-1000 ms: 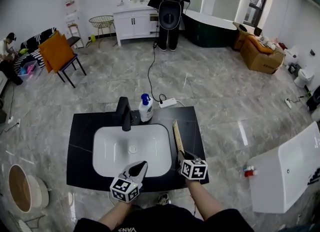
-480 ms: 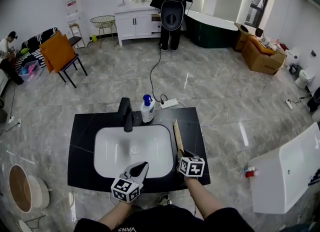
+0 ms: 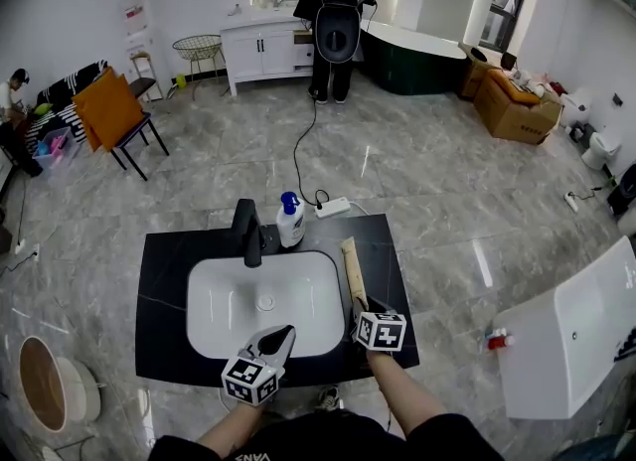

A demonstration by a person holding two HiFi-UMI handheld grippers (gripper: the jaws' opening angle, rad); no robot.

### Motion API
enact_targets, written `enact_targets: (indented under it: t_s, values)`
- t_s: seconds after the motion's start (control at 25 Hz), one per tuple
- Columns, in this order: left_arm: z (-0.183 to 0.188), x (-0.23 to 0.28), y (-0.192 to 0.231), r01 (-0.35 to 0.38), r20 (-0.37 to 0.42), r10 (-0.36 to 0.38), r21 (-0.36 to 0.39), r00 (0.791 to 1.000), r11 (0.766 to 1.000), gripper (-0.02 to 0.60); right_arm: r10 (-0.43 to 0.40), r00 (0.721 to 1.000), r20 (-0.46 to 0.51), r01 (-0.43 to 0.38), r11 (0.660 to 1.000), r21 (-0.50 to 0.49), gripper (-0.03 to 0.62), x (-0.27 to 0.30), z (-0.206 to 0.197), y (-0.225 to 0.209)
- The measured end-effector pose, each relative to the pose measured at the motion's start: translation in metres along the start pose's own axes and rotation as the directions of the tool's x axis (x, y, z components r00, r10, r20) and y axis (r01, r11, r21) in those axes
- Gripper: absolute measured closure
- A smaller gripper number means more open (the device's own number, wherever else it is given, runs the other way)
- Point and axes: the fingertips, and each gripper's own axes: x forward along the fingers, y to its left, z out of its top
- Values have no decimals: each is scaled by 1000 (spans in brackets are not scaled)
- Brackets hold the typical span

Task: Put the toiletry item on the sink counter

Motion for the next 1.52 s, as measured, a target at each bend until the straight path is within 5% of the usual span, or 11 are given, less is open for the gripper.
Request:
enact_targets:
  t_s: [0.84,1.16,1.52]
  values:
    - [9,-6,0,59,-19,-59,27,998,998,575,-70,997,35,68,996,53,486,-19,-3,-5]
    - [23,-17,0,116,-15,-116,46,993,992,575,-126,986,110,118,990,81,589,-49,9,3]
    - [34,-35,5,208,-19,-207,86,978,974,575,-149,964,221,125,985,119,595,-84,15,37]
